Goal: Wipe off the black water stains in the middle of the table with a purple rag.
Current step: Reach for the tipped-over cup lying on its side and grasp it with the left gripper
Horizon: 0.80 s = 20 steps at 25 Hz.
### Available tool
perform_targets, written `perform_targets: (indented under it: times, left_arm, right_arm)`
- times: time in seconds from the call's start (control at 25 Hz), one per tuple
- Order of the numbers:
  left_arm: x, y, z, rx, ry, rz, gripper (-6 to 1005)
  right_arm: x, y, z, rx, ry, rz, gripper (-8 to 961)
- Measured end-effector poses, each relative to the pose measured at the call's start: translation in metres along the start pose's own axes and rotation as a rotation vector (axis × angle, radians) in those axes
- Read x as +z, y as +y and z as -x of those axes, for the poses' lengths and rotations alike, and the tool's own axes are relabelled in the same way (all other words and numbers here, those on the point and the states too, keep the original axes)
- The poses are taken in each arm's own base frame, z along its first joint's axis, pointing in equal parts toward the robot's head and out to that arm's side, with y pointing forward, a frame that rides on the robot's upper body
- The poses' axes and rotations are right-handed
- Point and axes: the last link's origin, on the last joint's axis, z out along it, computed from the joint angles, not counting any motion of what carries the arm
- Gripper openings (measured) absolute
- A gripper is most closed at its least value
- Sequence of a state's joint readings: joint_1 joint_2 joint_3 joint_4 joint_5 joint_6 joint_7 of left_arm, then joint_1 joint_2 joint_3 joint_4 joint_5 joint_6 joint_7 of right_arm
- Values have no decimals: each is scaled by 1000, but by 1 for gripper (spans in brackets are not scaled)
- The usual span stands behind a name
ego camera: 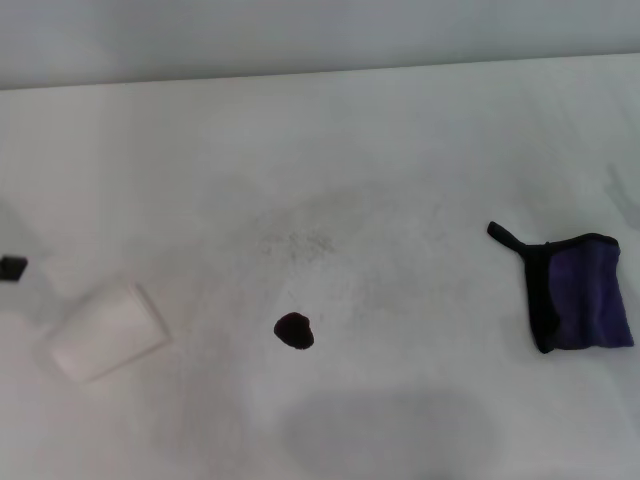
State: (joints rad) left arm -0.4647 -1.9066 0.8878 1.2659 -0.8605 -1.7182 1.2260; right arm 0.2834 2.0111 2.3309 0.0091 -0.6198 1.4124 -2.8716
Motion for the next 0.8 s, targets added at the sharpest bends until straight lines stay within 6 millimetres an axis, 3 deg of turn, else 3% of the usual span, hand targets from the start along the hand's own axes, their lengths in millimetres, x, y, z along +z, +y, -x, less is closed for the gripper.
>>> perform_targets:
  times: [0.2, 0.4, 0.8]
  left_arm:
    - [6, 4, -5, 15, -132, 35, 883]
    - [11, 7, -10, 27, -143, 42, 884]
    - [62, 33, -6, 125, -236, 128, 885]
  right_arm:
    - [-2, -1, 0, -6, -2, 3, 870]
    - [-2, -2, 1, -7, -2, 2, 870]
    - [-5, -4, 0, -9, 2, -7, 870]
